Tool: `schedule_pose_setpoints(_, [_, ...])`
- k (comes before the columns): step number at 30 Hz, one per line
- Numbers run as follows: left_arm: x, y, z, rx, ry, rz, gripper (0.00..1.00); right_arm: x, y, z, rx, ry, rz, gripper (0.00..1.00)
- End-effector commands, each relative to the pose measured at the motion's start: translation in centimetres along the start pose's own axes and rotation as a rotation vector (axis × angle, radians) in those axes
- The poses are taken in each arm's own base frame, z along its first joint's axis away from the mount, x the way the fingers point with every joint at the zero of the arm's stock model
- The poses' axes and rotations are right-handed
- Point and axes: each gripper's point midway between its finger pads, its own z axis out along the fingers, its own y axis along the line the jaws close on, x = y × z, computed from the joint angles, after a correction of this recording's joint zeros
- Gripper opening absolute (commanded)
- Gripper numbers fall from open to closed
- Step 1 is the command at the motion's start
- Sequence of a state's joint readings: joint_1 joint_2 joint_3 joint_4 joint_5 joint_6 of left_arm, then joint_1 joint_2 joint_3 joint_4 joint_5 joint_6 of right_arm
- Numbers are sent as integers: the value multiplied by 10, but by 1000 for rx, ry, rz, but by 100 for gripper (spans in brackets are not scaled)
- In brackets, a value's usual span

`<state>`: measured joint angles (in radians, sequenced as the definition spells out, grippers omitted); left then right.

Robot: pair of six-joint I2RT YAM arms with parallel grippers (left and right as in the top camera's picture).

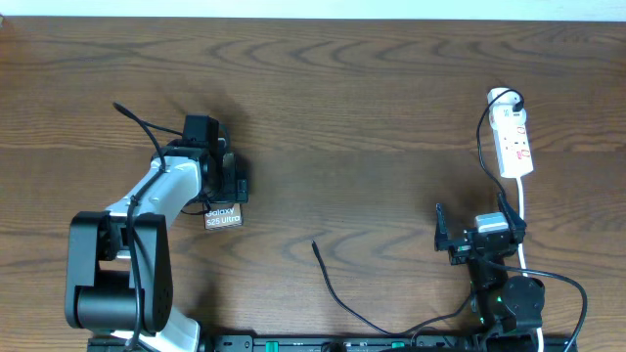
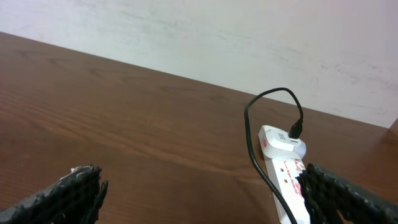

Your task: Plug charger to phone and switch on socket

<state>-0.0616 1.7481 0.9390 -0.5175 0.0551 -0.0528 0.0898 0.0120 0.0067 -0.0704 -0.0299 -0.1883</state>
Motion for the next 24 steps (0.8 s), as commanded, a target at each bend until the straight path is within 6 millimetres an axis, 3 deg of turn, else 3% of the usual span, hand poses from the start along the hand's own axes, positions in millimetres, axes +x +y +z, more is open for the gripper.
schedule_pose_setpoints(1, [33, 5, 22, -11, 111, -20, 97, 0, -1, 0, 1, -1, 8, 99])
schedule_pose_setpoints(7, [33, 5, 22, -11, 111, -20, 96, 0, -1, 0, 1, -1, 8, 99])
schedule_pose_setpoints(14, [33, 5, 22, -11, 111, -20, 79, 0, -1, 0, 1, -1, 8, 99])
schedule_pose_setpoints(24, [33, 5, 22, -11, 111, -20, 79, 0, -1, 0, 1, -1, 8, 99])
